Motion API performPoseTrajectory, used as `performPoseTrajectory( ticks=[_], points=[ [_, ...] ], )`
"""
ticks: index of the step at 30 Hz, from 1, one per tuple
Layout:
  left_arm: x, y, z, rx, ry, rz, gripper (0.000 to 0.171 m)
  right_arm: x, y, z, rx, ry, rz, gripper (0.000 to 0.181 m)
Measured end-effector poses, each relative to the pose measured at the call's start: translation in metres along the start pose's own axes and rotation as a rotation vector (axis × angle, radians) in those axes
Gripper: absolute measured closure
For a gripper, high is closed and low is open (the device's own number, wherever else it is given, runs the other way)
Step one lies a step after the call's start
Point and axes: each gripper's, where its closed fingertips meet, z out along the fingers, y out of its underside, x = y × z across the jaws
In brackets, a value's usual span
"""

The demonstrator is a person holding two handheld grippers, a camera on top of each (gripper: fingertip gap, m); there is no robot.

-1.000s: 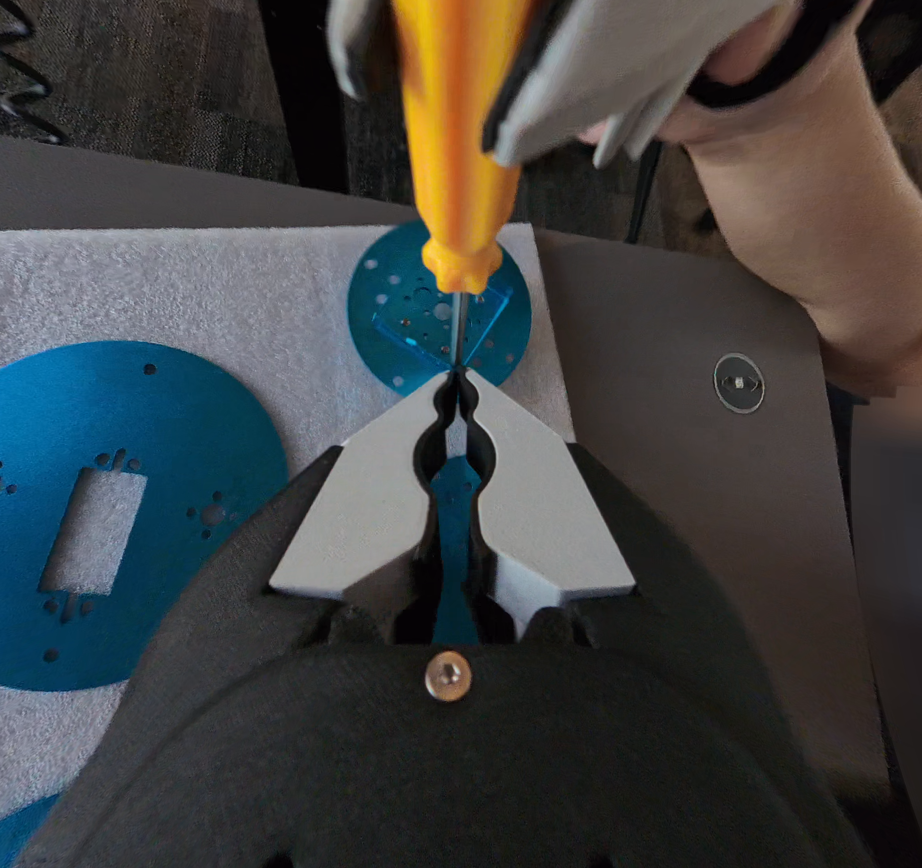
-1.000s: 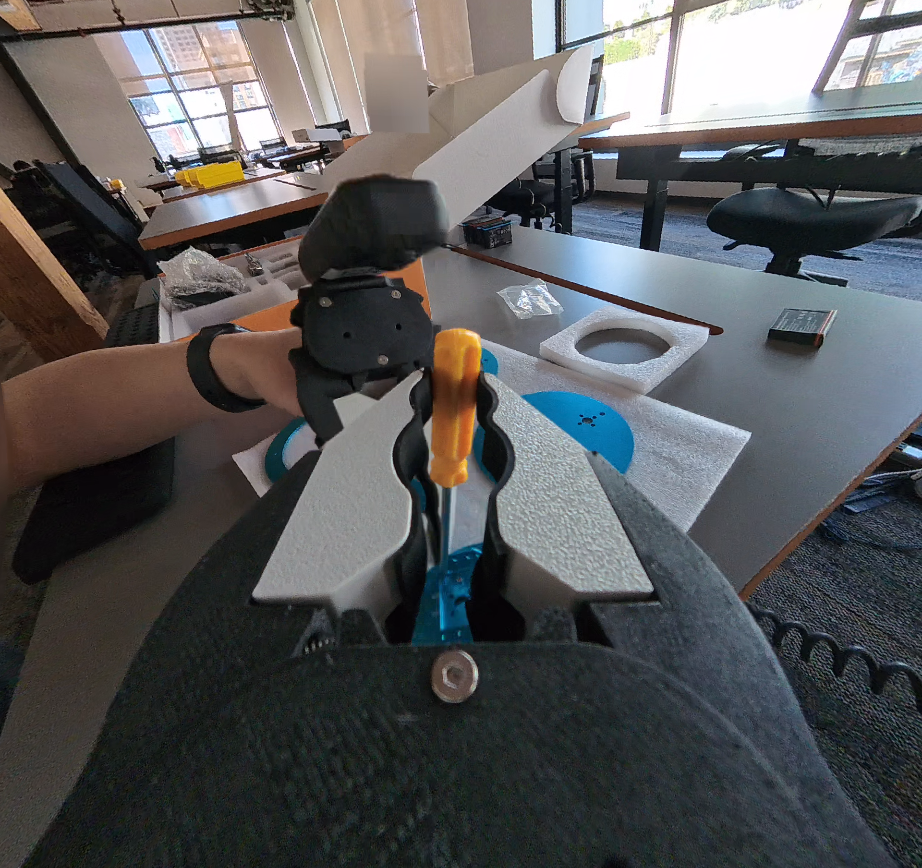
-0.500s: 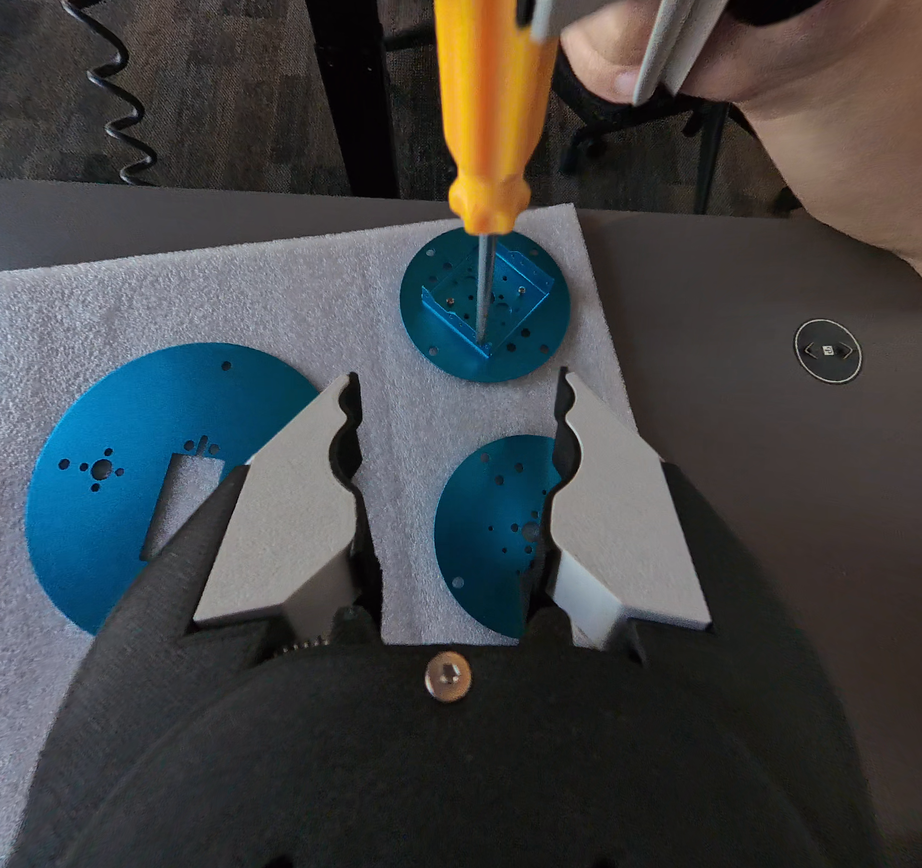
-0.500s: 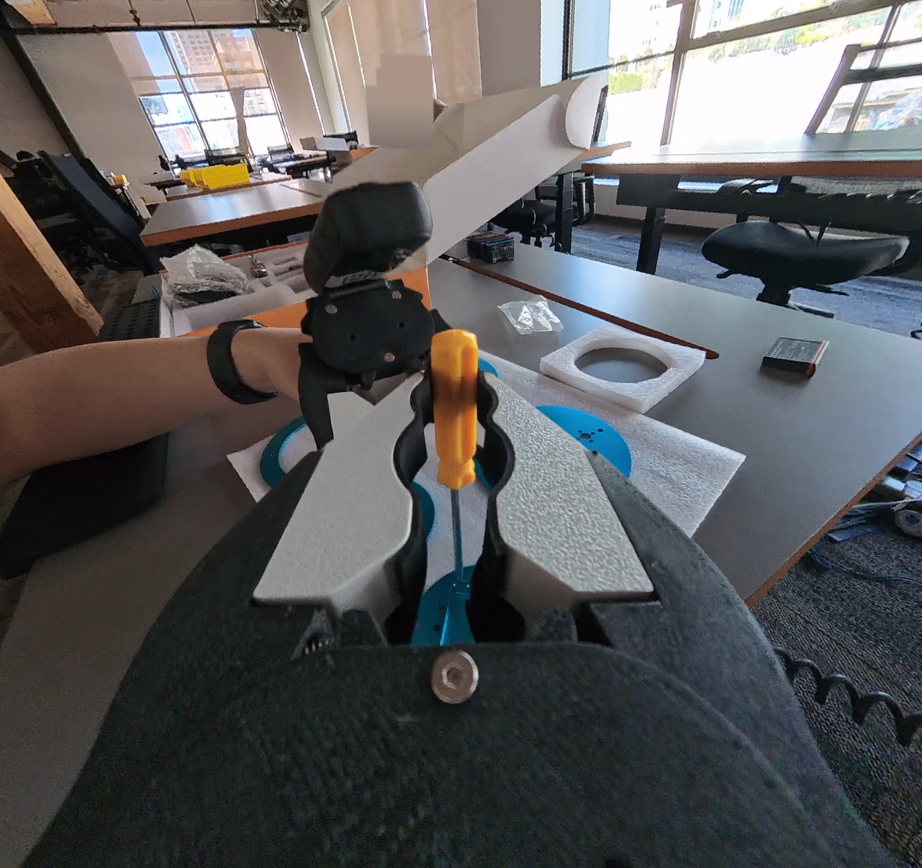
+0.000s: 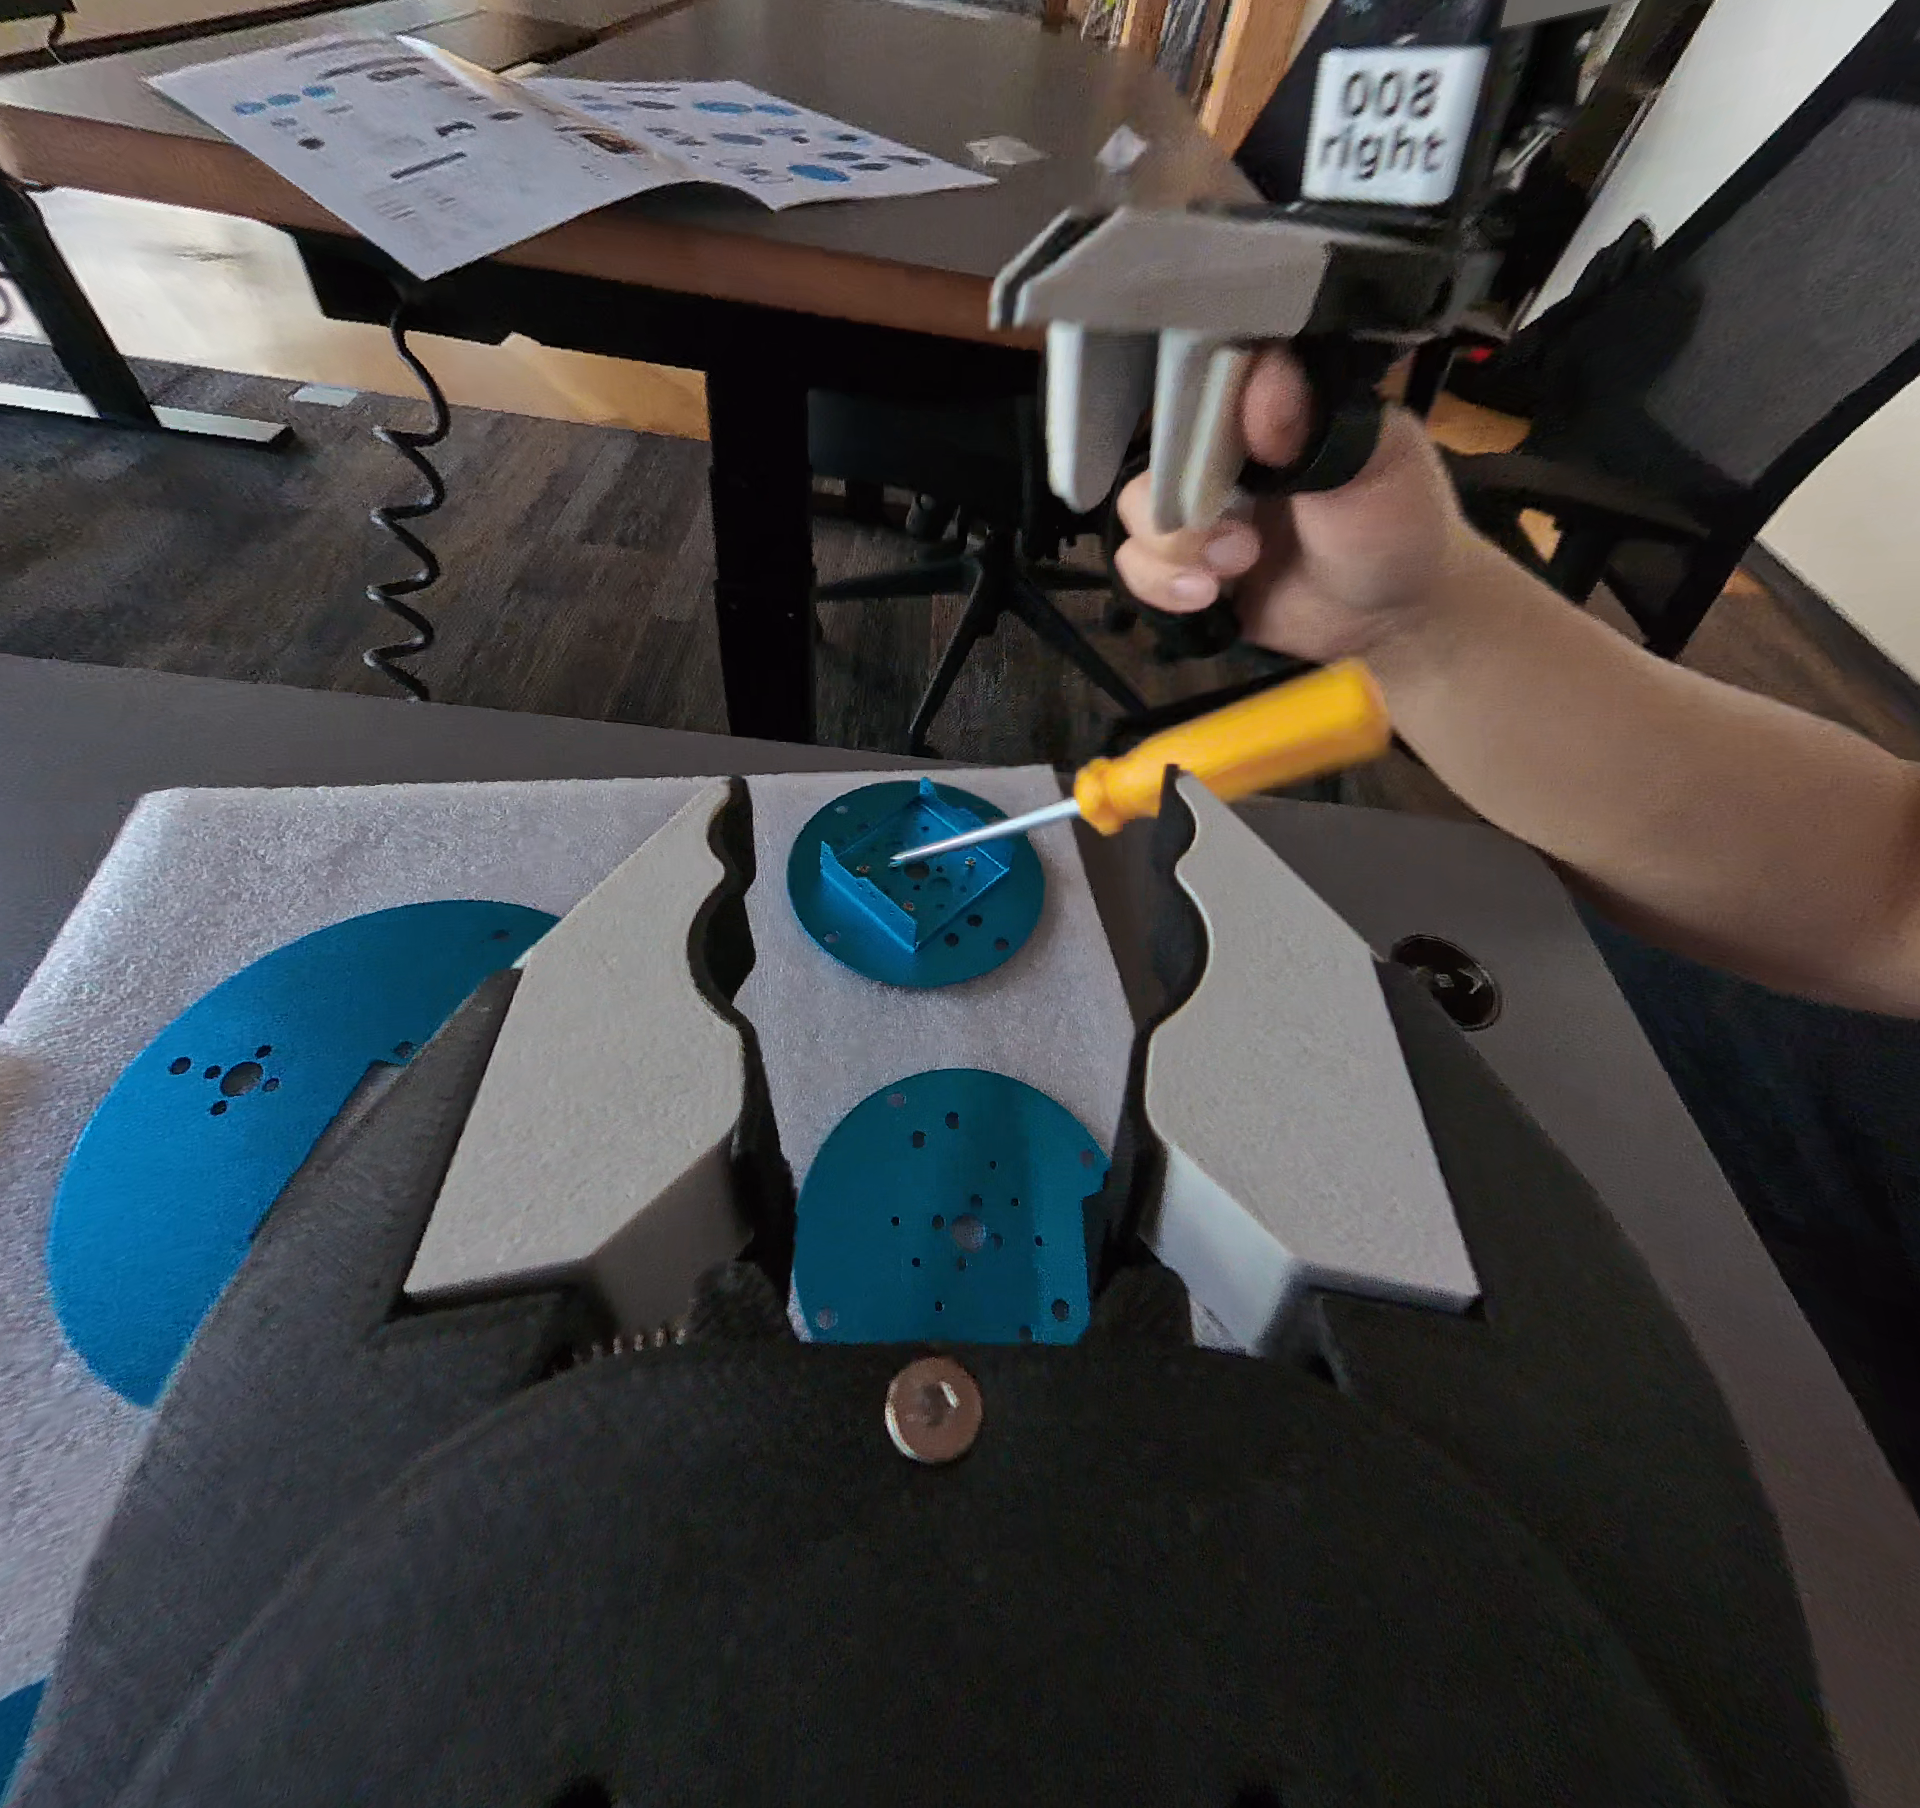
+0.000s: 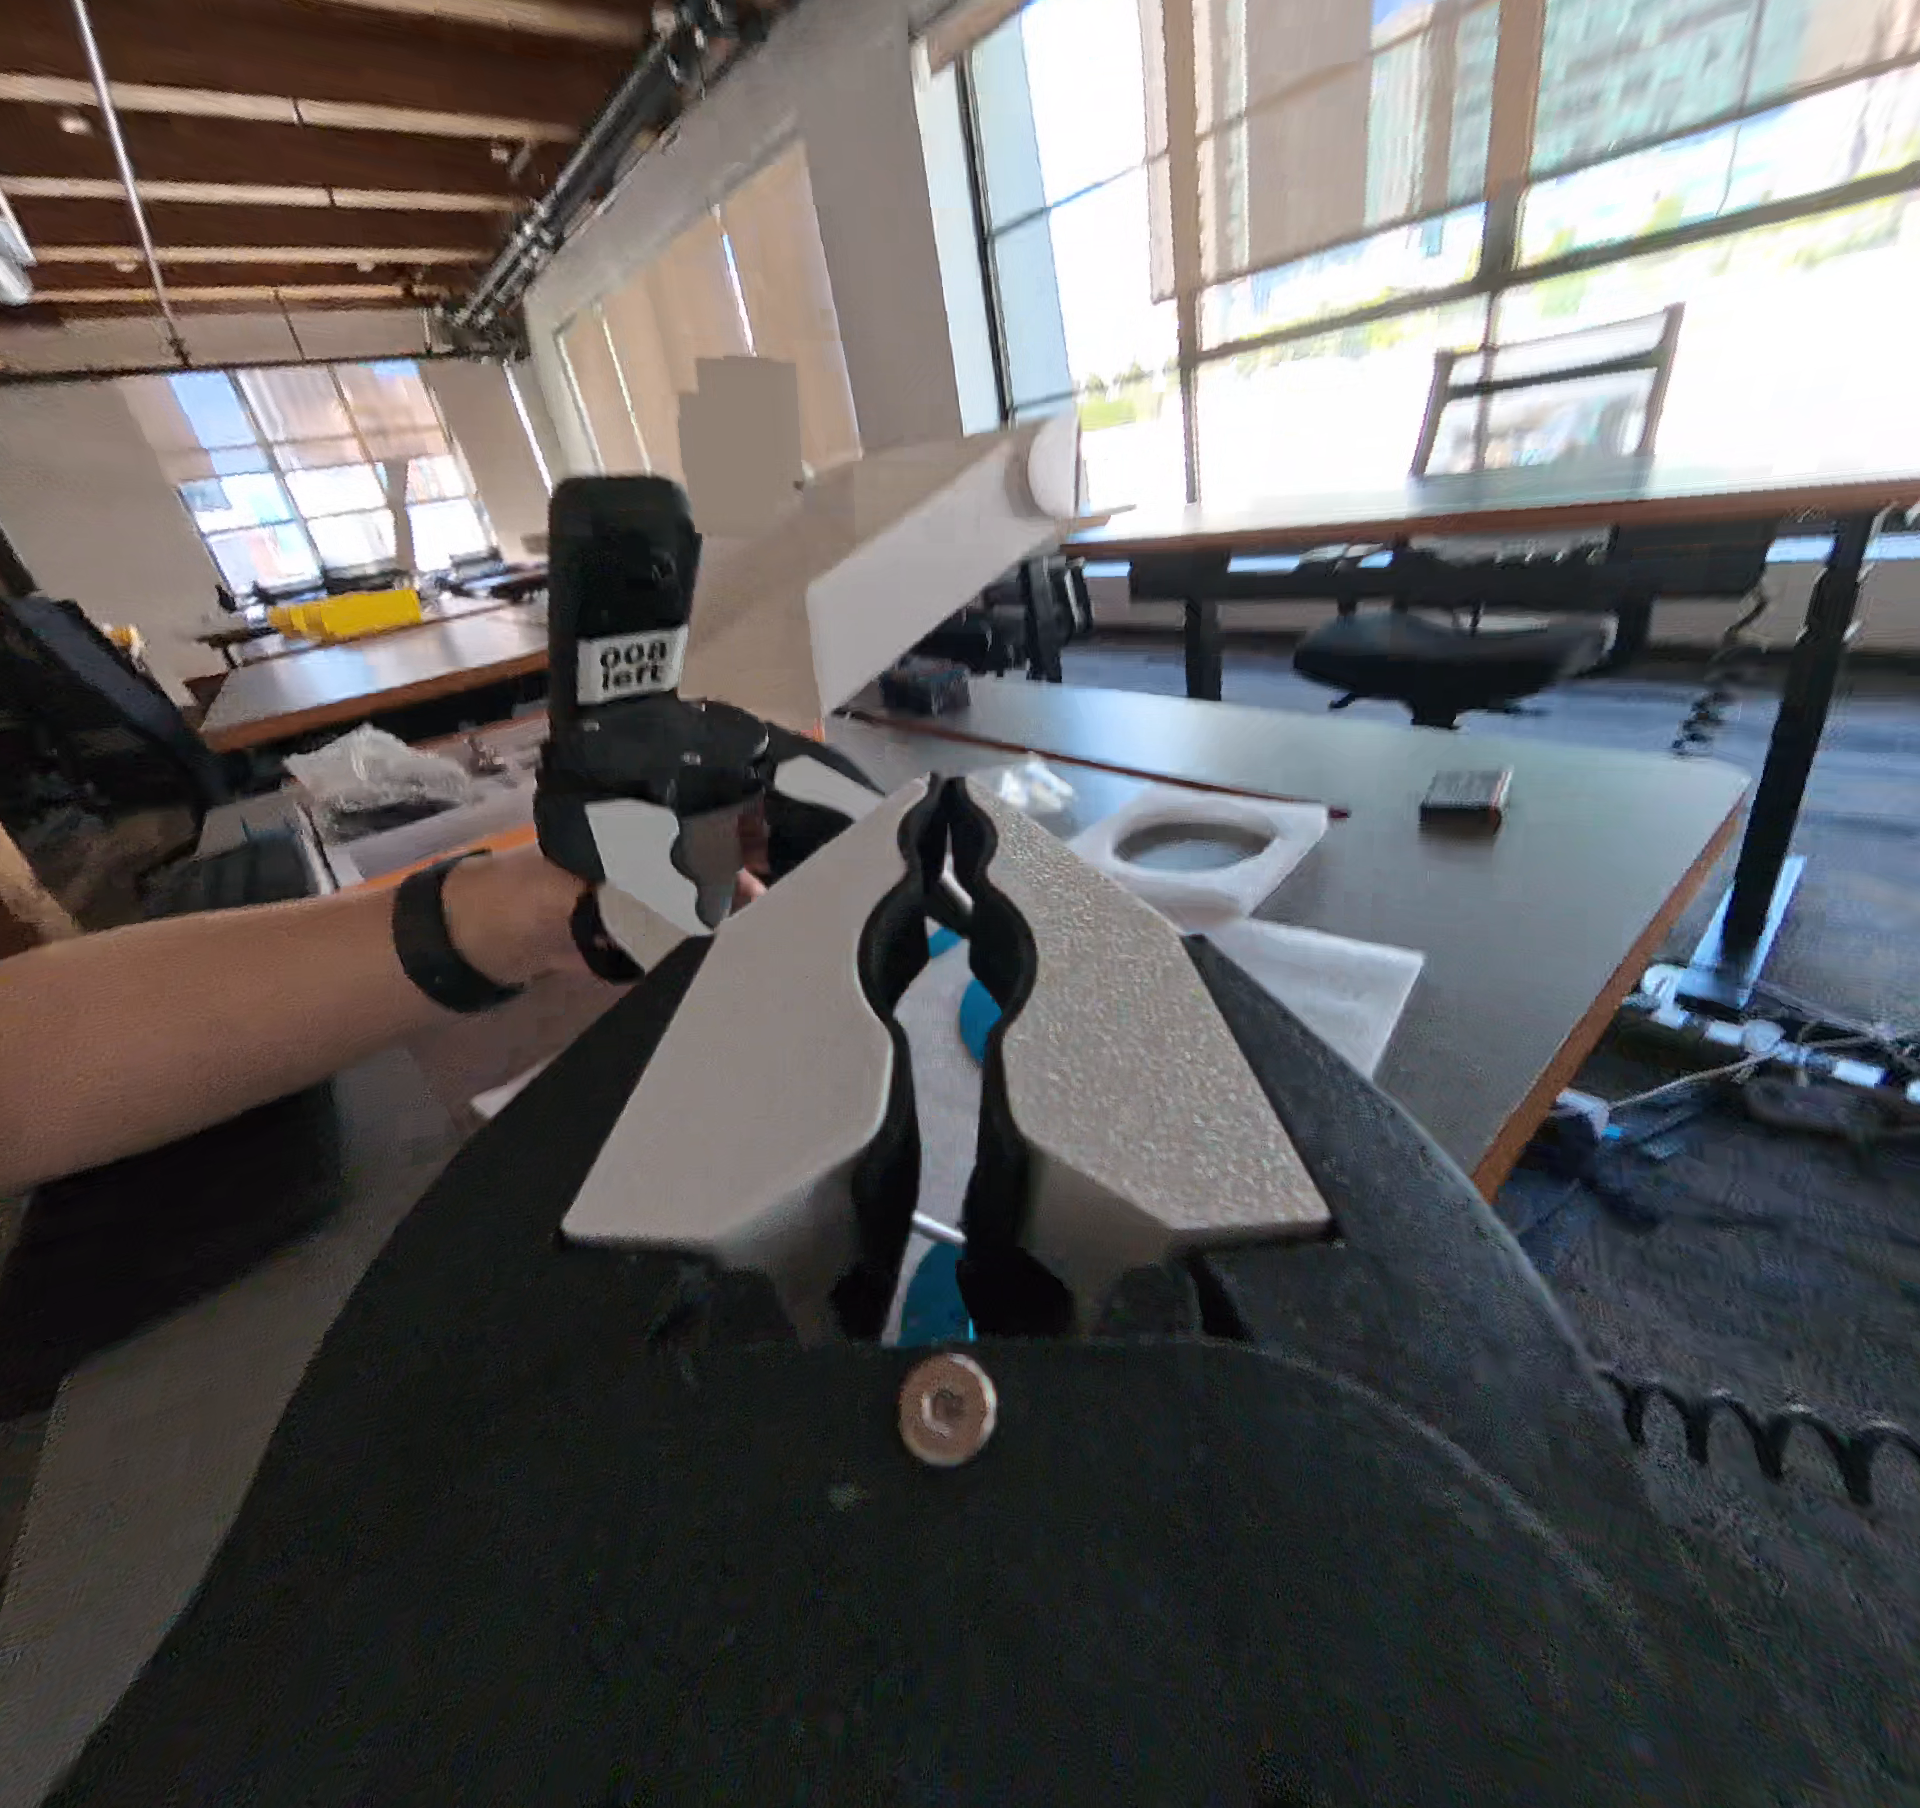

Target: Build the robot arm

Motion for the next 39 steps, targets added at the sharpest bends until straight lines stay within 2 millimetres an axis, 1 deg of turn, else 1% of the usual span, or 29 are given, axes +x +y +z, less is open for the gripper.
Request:
performPoseTrajectory(
  ticks=[2, 3, 4, 6, 7, 8, 10, 11, 12, 13, 14, 16, 17, 18, 19, 20, 21, 22, 24, 26, 29, 31, 32, 33, 34, 35, 37, 38, 39],
  points=[
    [0.01, 0.004, 0.0, -0.003, 0.083, -0.03, 0.086, 0.006, 0.021, 0.008, -0.058, -0.023, 0.042, 0.181],
    [0.019, 0.008, 0.001, -0.029, 0.134, -0.042, 0.095, 0.011, 0.035, 0.009, -0.09, 0.006, 0.061, 0.181],
    [0.022, 0.014, 0.002, -0.066, 0.146, -0.034, 0.101, 0.014, 0.046, 0.01, -0.108, 0.031, 0.073, 0.181],
    [0.016, 0.017, 0.002, -0.069, 0.096, -0.019, 0.097, 0.001, 0.063, 0.011, -0.147, -0.009, 0.076, 0.181],
    [0.017, 0.015, 0.001, -0.056, 0.098, -0.04, 0.097, 0.002, 0.075, 0.009, -0.221, 0.02, 0.072, 0.181],
    [0.018, 0.013, 0.001, -0.049, 0.104, -0.067, 0.095, -0.002, 0.079, 0.005, -0.249, 0.042, 0.039, 0.181],
    [0.015, 0.01, -0.001, -0.038, 0.082, -0.056, 0.094, -0.022, 0.067, -0.006, -0.2, 0.053, -0.055, 0.174],
    [0.011, 0.009, -0.002, -0.024, 0.049, -0.034, 0.094, -0.033, 0.067, -0.014, -0.213, 0.053, -0.098, 0.169],
    [0.008, 0.006, -0.004, -0.002, 0.031, -0.023, 0.095, -0.038, 0.074, -0.025, -0.275, 0.081, -0.114, 0.163],
    [0.006, 0.004, -0.006, 0.021, 0.021, -0.025, 0.098, -0.037, 0.088, -0.04, -0.367, 0.151, -0.073, 0.157],
    [0.002, 0.001, -0.008, 0.044, 0.005, -0.03, 0.098, -0.044, 0.102, -0.054, -0.444, 0.178, 0.005, 0.142],
    [-0.004, -0.002, -0.013, 0.078, -0.012, -0.051, 0.098, -0.064, 0.128, -0.078, -0.536, 0.212, 0.156, 0.127],
    [-0.007, -0.004, -0.015, 0.093, -0.013, -0.068, 0.099, -0.078, 0.135, -0.084, -0.554, 0.205, 0.205, 0.127],
    [-0.01, -0.006, -0.018, 0.112, -0.02, -0.08, 0.1, -0.087, 0.142, -0.088, -0.569, 0.224, 0.216, 0.127],
    [-0.013, -0.008, -0.022, 0.13, -0.033, -0.082, 0.102, -0.095, 0.152, -0.091, -0.615, 0.242, 0.182, 0.126],
    [-0.017, -0.008, -0.025, 0.141, -0.055, -0.075, 0.102, -0.096, 0.159, -0.094, -0.673, 0.268, 0.09, 0.128],
    [-0.021, -0.008, -0.028, 0.145, -0.076, -0.064, 0.102, -0.092, 0.162, -0.098, -0.718, 0.321, -0.009, 0.132],
    [-0.023, -0.007, -0.03, 0.144, -0.088, -0.055, 0.102, -0.094, 0.169, -0.099, -0.782, 0.315, -0.066, 0.149],
    [-0.027, -0.008, -0.035, 0.155, -0.099, -0.055, 0.104, -0.096, 0.168, -0.096, -0.81, 0.308, -0.159, 0.161],
    [-0.031, -0.014, -0.043, 0.196, -0.099, -0.079, 0.105, -0.103, 0.168, -0.093, -0.824, 0.257, -0.17, 0.164],
    [-0.036, -0.028, -0.059, 0.283, -0.095, -0.123, 0.106, -0.116, 0.166, -0.082, -0.824, 0.109, -0.233, 0.164],
    [-0.035, -0.033, -0.066, 0.314, -0.085, -0.137, 0.107, -0.126, 0.17, -0.071, -0.846, -0.028, -0.315, 0.164],
    [-0.036, -0.034, -0.068, 0.316, -0.087, -0.138, 0.107, -0.121, 0.175, -0.07, -0.886, -0.031, -0.328, 0.162],
    [-0.035, -0.034, -0.069, 0.313, -0.088, -0.134, 0.107, -0.123, 0.174, -0.067, -0.883, -0.069, -0.295, 0.162],
    [-0.033, -0.035, -0.069, 0.305, -0.086, -0.125, 0.106, -0.13, 0.17, -0.066, -0.872, -0.144, -0.248, 0.146],
    [-0.03, -0.034, -0.067, 0.29, -0.08, -0.112, 0.105, -0.128, 0.161, -0.065, -0.842, -0.161, -0.212, 0.13],
    [-0.022, -0.029, -0.059, 0.228, -0.06, -0.069, 0.103, -0.115, 0.129, -0.063, -0.695, -0.187, -0.186, 0.13],
    [-0.017, -0.025, -0.054, 0.187, -0.049, -0.043, 0.102, -0.097, 0.111, -0.059, -0.596, -0.159, -0.216, 0.131],
    [-0.013, -0.018, -0.048, 0.14, -0.04, -0.015, 0.099, -0.068, 0.098, -0.055, -0.536, -0.093, -0.287, 0.127]
  ],
)
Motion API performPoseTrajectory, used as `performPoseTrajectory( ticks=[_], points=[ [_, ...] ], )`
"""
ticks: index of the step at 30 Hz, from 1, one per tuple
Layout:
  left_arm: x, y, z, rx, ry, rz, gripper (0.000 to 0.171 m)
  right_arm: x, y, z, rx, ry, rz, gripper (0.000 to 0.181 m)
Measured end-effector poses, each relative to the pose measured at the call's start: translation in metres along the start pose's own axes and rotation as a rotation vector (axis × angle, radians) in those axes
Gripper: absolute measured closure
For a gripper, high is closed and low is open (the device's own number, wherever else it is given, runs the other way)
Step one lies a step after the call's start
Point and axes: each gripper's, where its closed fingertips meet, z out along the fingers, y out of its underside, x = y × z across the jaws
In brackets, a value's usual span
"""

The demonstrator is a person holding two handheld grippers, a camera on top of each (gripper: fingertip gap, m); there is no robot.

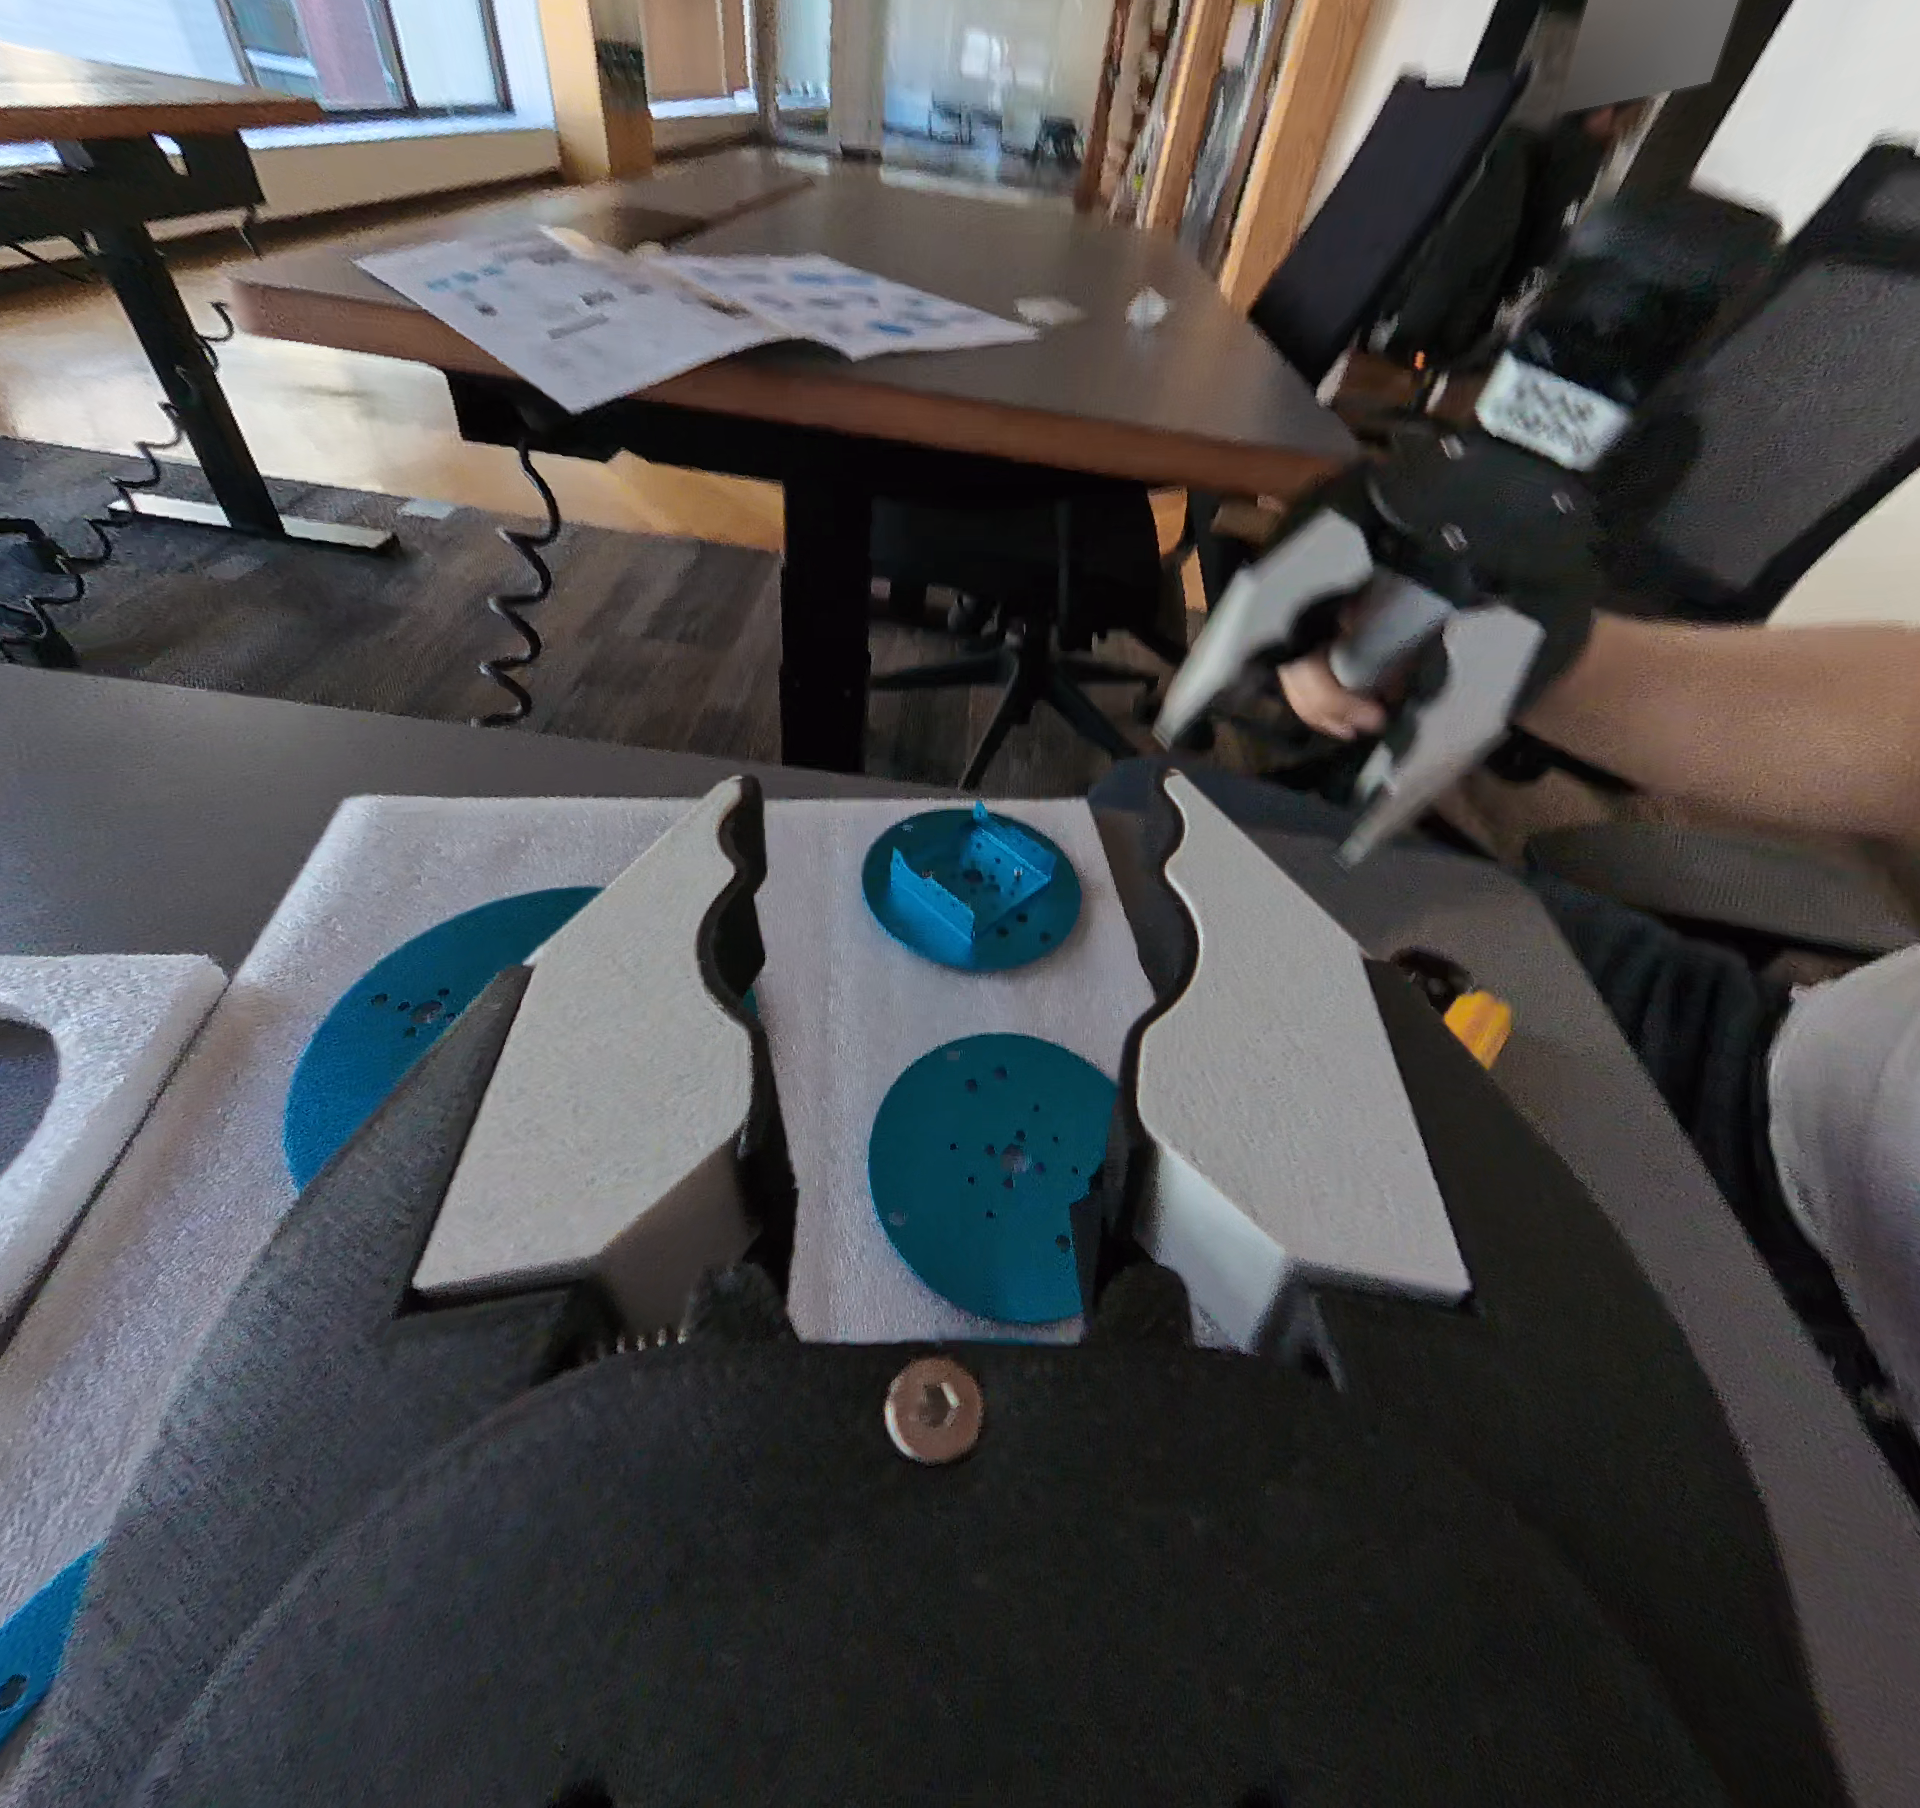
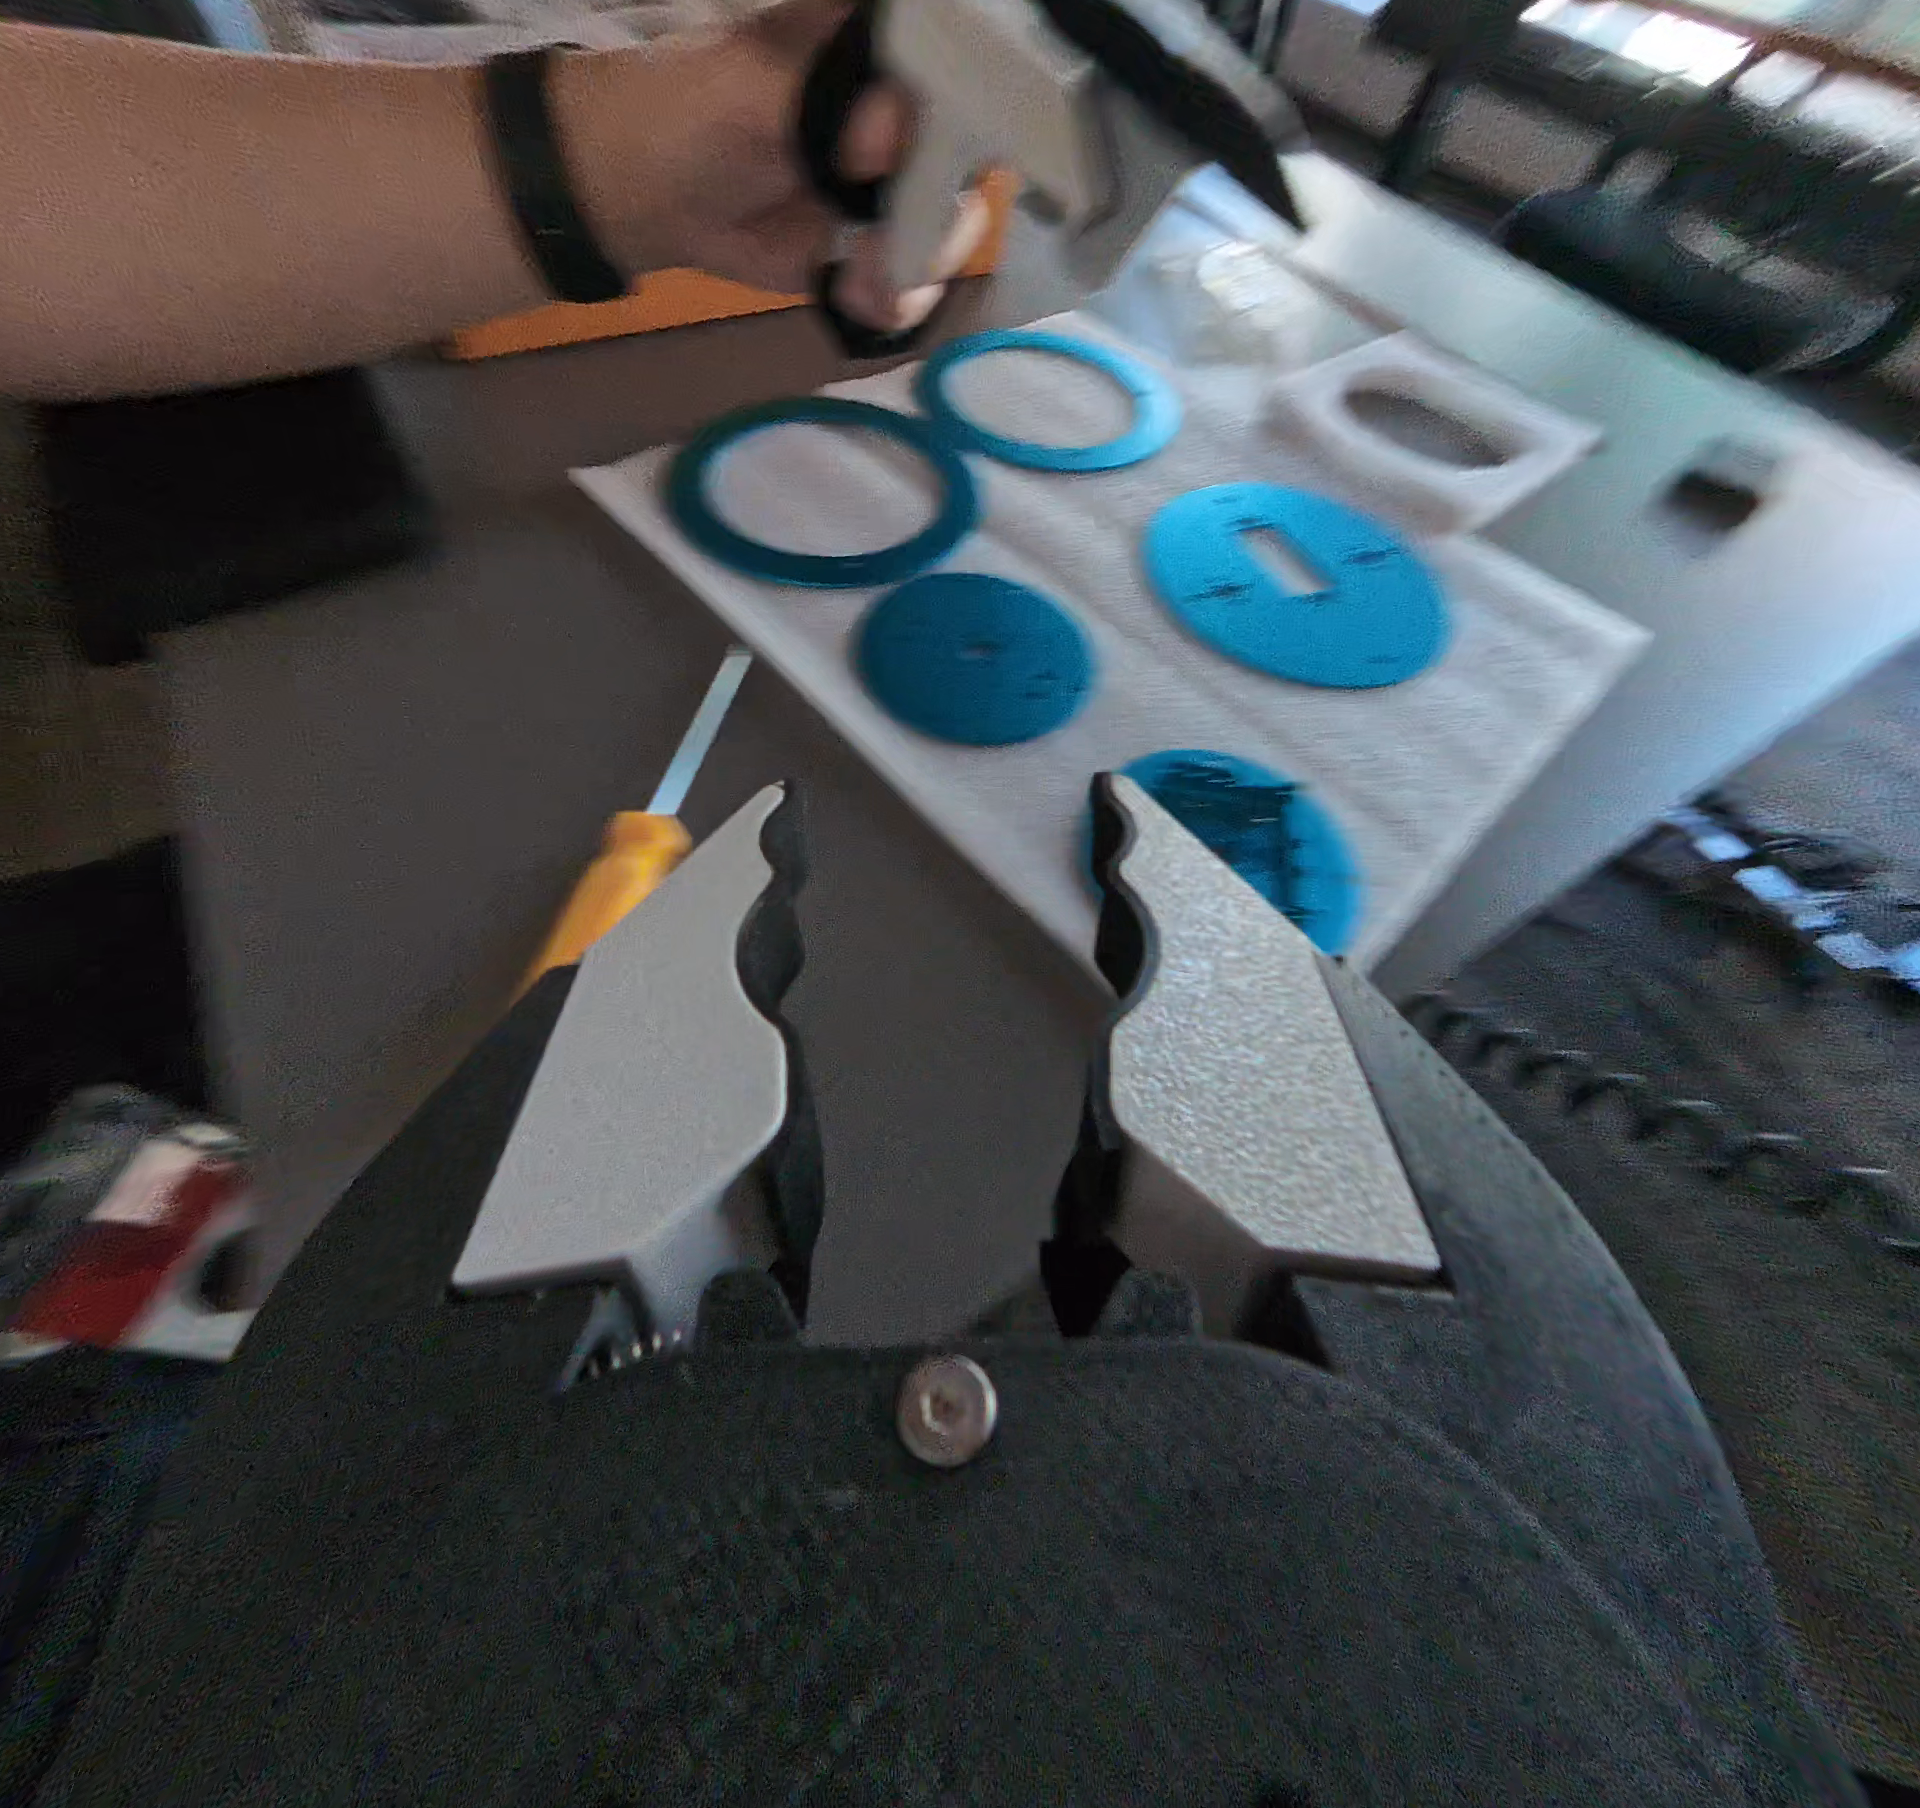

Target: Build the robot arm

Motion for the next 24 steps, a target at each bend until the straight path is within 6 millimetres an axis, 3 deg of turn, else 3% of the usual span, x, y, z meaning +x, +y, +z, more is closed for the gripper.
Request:
performPoseTrajectory(
  ticks=[1, 3, 6, 8, 11, 14, 19, 24],
  points=[
    [0.004, 0.009, 0.006, -0.052, 0.007, 0.03, 0.096, 0.025, 0.002, 0.0, 0.018, 0.045, -0.057, 0.121],
    [0.011, 0.026, 0.018, -0.144, 0.018, 0.071, 0.093, 0.055, 0.013, 0.014, 0.03, -0.001, -0.076, 0.112],
    [0.011, 0.054, 0.033, -0.308, 0.0, 0.152, 0.089, 0.072, 0.031, 0.036, -0.002, -0.179, 0.037, 0.105],
    [0.011, 0.067, 0.042, -0.404, -0.003, 0.21, 0.086, 0.079, 0.037, 0.044, -0.04, -0.235, 0.009, 0.099],
    [0.008, 0.081, 0.058, -0.506, 0.031, 0.203, 0.084, 0.081, 0.055, 0.05, -0.181, -0.324, -0.045, 0.092],
    [0.004, 0.09, 0.074, -0.556, 0.067, 0.169, 0.085, 0.079, 0.064, 0.052, -0.213, -0.376, -0.055, 0.093],
    [0.001, 0.113, 0.09, -0.672, 0.098, 0.211, 0.084, 0.077, 0.064, 0.052, -0.168, -0.37, -0.091, 0.102],
    [0.0, 0.115, 0.094, -0.714, 0.117, 0.238, 0.083, 0.076, 0.064, 0.052, -0.165, -0.374, -0.073, 0.105]
  ],
)
